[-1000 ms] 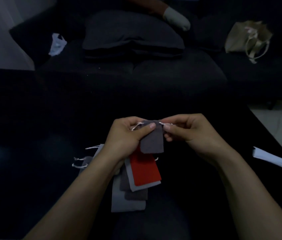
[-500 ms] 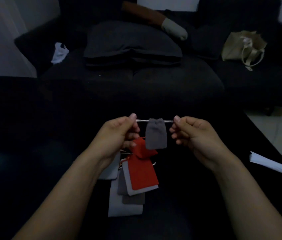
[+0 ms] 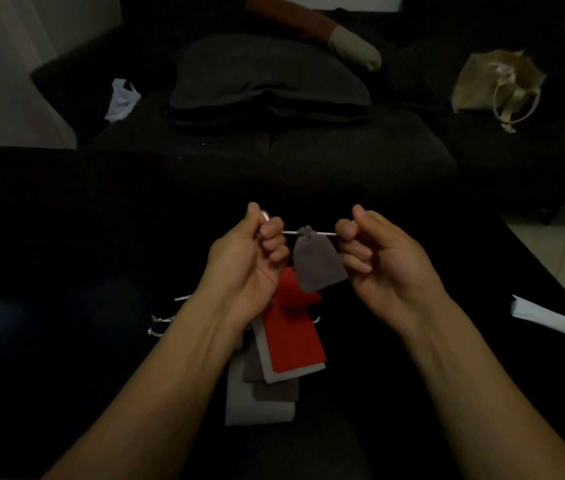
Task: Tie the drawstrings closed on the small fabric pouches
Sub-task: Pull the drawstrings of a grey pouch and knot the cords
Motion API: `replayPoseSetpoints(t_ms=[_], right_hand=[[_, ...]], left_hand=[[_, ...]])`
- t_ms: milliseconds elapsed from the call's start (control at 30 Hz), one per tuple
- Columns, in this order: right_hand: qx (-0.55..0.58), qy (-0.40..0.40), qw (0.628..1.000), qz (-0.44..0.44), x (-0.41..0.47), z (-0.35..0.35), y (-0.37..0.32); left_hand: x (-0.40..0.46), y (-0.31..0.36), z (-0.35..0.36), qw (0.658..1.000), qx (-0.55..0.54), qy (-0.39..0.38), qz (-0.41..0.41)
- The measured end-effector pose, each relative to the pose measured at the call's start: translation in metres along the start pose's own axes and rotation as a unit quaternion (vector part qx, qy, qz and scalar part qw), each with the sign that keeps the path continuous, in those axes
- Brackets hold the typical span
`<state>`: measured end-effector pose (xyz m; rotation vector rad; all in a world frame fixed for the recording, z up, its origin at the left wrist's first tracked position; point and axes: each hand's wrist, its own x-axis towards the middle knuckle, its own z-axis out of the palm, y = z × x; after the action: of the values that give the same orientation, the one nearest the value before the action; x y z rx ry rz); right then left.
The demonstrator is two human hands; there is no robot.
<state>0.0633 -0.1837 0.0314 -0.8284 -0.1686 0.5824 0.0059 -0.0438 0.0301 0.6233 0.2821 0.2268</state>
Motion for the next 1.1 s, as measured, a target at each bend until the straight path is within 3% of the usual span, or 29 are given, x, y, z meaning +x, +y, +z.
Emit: replayPoseSetpoints(t_ms=[133, 333, 500, 633, 867, 1100], right_hand=[[-0.102, 0.013, 0.994, -0.046, -0.004, 0.002, 0.005], [-0.105, 0.049, 0.99, -0.078, -0.005, -0.001, 0.002], [-0.119, -0.029, 0.991, -0.053, -0.008, -0.001, 0.01], [-0.083, -0.051, 0.994, -0.049, -0.008, -0.002, 0.011], [-0.119, 0.0, 0.992, -0.04, -0.004, -0.008, 0.012], [-0.159, 0.031, 0.987, -0.017, -0.007, -0.007, 0.011]], left_hand=[[0.0, -0.004, -0.003, 1.0, 0.02, 0.007, 0.023], [-0.002, -0.01, -0.005, 0.992, 0.106, 0.006, 0.063], [-0.007, -0.012, -0.004, 0.976, 0.196, -0.052, 0.077], [-0.007, -0.014, -0.005, 0.972, 0.2, -0.069, 0.1], [-0.001, -0.017, -0.007, 0.994, 0.106, -0.032, 0.009], [0.003, -0.011, -0.015, 0.985, 0.163, -0.054, -0.016]])
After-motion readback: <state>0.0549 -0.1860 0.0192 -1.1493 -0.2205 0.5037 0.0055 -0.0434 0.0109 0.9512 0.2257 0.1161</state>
